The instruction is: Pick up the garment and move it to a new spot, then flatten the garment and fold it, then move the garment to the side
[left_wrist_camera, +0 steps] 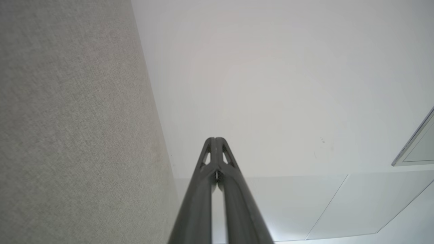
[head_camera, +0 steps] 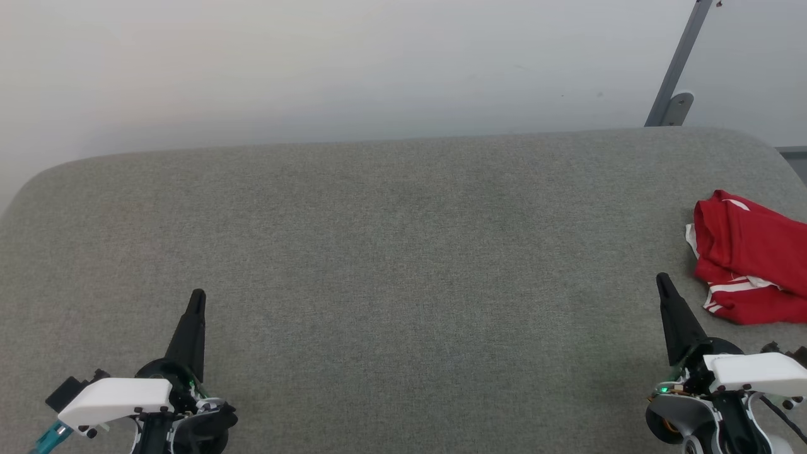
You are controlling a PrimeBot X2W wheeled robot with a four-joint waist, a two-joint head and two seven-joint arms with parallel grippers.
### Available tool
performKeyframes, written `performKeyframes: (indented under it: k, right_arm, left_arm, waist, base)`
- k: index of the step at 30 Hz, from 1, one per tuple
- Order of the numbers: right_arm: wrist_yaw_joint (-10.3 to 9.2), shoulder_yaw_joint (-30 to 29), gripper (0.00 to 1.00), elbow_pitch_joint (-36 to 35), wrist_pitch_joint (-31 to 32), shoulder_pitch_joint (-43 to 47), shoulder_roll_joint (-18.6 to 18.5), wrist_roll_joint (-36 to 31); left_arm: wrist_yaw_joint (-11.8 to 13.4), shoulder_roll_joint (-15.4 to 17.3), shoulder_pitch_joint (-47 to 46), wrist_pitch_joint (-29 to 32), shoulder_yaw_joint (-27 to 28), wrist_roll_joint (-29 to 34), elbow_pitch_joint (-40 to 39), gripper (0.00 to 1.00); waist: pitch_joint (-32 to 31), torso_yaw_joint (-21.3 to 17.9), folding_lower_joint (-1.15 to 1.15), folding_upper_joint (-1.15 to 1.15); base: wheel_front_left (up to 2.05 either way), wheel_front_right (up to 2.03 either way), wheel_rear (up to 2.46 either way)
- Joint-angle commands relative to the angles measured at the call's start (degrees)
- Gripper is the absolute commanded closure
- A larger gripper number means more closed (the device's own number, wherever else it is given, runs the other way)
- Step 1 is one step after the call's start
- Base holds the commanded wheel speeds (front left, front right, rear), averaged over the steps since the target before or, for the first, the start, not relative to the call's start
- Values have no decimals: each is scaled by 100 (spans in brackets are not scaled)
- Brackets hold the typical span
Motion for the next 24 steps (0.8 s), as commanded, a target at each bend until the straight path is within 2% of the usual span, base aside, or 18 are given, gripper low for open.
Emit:
performKeyframes:
  k: [1,24]
  right_arm:
    - [1,-5,100,6,15,-26,7,21]
    - [0,-3,100,6,15,-25,7,22]
  left_arm:
    - [-16,-2,-69,26,7,1,-1,100]
    - [-16,-7,-70,23,14,9,-1,100]
  waist:
    - [0,0,0,0]
    - [0,0,0,0]
  base:
    - [0,0,0]
    - [0,0,0]
